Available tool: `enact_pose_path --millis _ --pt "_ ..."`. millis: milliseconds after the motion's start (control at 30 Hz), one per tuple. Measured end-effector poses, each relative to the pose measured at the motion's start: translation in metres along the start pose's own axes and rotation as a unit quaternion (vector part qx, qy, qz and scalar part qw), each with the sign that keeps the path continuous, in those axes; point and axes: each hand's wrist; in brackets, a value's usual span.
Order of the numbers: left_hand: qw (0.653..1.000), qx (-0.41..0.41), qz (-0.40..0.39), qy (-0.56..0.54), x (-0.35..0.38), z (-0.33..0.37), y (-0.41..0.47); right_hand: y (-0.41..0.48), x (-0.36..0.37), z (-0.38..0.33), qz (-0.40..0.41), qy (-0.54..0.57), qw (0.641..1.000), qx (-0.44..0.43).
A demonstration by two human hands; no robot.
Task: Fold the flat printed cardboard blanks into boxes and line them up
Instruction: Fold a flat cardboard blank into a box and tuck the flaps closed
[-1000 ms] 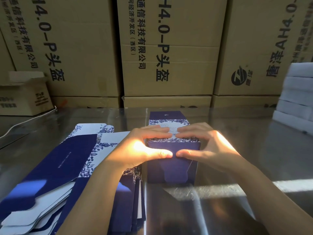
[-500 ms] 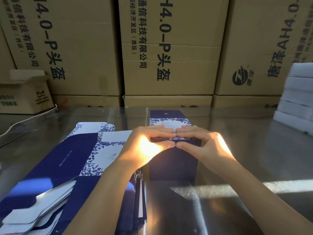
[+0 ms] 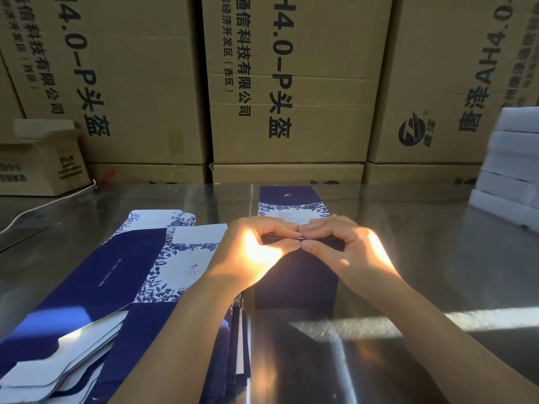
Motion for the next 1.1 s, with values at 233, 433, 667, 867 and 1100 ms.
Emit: enact_pose_path --millis 233,433,667,867,1100 --pt "0.999 -0.04 -0.005 0.031 -0.013 0.0 0.0 0.003 -0.012 0.004 -0.042 0.063 0.996 0.051" --pt "0.998 -0.068 -0.005 0.007 -0.016 -0.001 0.0 0.004 -0.014 0.002 -0.044 0.081 0.994 0.053" --pt "0.998 -0.068 0.006 0.002 -0.014 -0.002 0.002 0.005 -0.015 0.003 -0.045 0.073 0.994 0.064" --pt "0.998 -0.062 -0.011 0.025 -0.018 -0.002 0.0 0.004 -0.019 0.003 -0.056 0.098 0.99 0.082" --pt "0.997 -0.076 -0.003 0.012 -0.028 -0.007 0.002 0.005 -0.031 0.005 -0.059 0.139 0.984 0.098"
Point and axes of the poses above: each hand's wrist, its own y-axis towards the middle knuckle, its own x-axis out of the palm, z = x × y, and after that the axes turned 2 degrees about -z, right-handed
